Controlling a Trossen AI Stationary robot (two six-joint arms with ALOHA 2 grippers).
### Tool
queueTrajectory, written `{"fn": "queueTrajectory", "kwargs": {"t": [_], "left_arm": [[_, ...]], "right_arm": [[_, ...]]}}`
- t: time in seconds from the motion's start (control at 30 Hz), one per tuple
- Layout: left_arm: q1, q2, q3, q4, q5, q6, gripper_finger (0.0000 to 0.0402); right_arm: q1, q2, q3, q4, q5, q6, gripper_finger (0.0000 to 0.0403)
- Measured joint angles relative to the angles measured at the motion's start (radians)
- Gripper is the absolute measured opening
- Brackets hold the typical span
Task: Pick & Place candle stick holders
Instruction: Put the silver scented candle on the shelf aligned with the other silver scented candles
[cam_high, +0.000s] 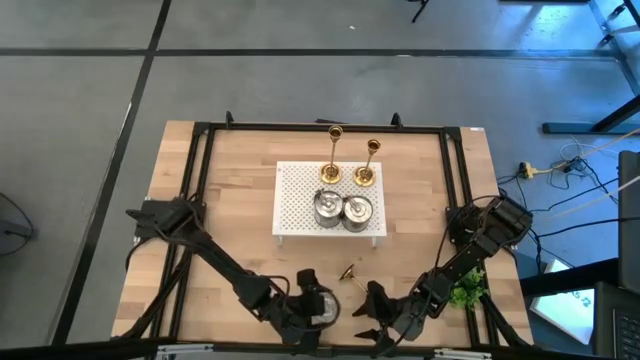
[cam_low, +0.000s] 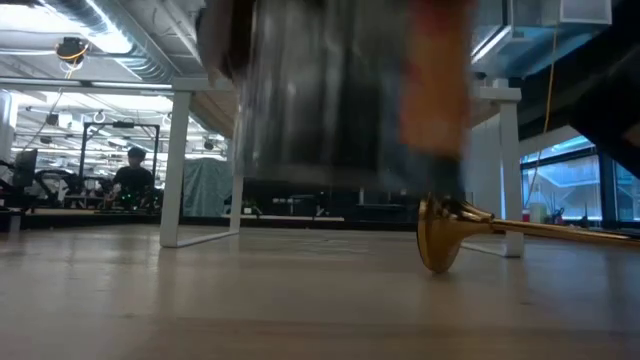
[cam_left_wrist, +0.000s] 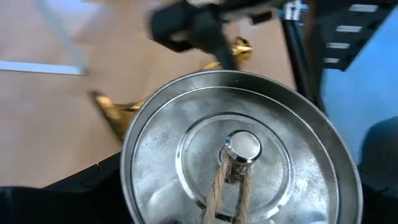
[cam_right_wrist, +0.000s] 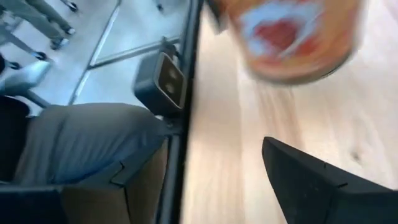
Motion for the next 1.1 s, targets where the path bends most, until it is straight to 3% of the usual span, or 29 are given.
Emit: {"fn": "queueTrajectory", "kwargs": {"t": [0.17, 0.43, 0.7, 0.93, 1.1], "left_arm": [[-0.014, -0.105, 0.000, -0.151, -0.117, -0.018, 0.0354], [-0.047, -0.306, 0.001, -0.427, -0.269, -0.076, 0.0354], [-0.057, -0.472, -0.017, -0.572, -0.373, -0.078, 0.0354], [0.033, -0.620, -0.177, -0.563, -0.360, -0.080, 0.0354], [0.126, -0.734, -0.313, -0.467, -0.275, -0.040, 0.0354]], "right_arm": [[0.010, 0.000, 0.000, 0.058, -0.026, -0.092, 0.0266], [0.000, 0.000, 0.000, 0.125, -0.201, -0.201, 0.0266], [-0.005, 0.000, 0.000, 0.133, -0.210, -0.209, 0.0266], [-0.006, 0.000, 0.000, 0.136, -0.210, -0.209, 0.0266], [-0.007, 0.000, 0.000, 0.135, -0.210, -0.209, 0.0266]]}}
